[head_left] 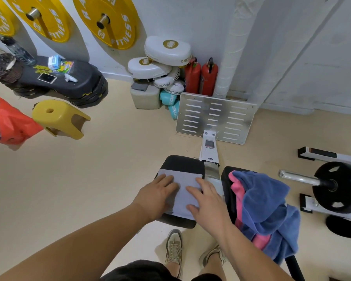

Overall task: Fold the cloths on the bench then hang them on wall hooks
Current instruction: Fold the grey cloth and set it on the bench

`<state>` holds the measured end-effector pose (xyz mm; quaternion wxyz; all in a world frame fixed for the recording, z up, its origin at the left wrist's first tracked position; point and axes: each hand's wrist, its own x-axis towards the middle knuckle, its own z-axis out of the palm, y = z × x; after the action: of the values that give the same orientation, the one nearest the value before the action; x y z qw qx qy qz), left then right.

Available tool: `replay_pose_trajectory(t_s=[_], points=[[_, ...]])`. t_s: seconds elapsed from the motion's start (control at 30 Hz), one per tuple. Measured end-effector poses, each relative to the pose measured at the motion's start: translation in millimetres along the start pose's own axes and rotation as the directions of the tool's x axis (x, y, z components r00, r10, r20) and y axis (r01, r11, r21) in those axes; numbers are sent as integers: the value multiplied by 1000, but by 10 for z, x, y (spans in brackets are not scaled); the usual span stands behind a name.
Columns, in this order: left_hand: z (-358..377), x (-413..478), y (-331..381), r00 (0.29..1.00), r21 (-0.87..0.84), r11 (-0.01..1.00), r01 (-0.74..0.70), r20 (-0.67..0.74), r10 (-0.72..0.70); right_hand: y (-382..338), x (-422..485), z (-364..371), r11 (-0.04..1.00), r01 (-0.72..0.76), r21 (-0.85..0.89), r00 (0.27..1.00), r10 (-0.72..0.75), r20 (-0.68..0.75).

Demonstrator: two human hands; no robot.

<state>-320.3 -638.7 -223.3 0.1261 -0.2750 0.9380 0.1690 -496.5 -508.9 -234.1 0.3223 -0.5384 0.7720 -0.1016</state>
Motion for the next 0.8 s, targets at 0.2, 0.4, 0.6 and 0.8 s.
replay_pose_trajectory(t_s=[0.2,0.4,0.6,0.8], points=[[-22,43,119,992,31,994,103,68,-104,0,-45,58,999,-42,-1,999,42,-4],[-125,57,245,993,164,985,54,97,-71,-59,-209,-134,993,-90,79,995,93,-42],[-223,225,1034,995,-138,987,-83,-59,75,179,-798,-439,943,-84,322,924,195,-329],[-286,471,2124,983,-635,750,185,107,-152,764,-1496,-678,807,-146,572,770,456,-446]])
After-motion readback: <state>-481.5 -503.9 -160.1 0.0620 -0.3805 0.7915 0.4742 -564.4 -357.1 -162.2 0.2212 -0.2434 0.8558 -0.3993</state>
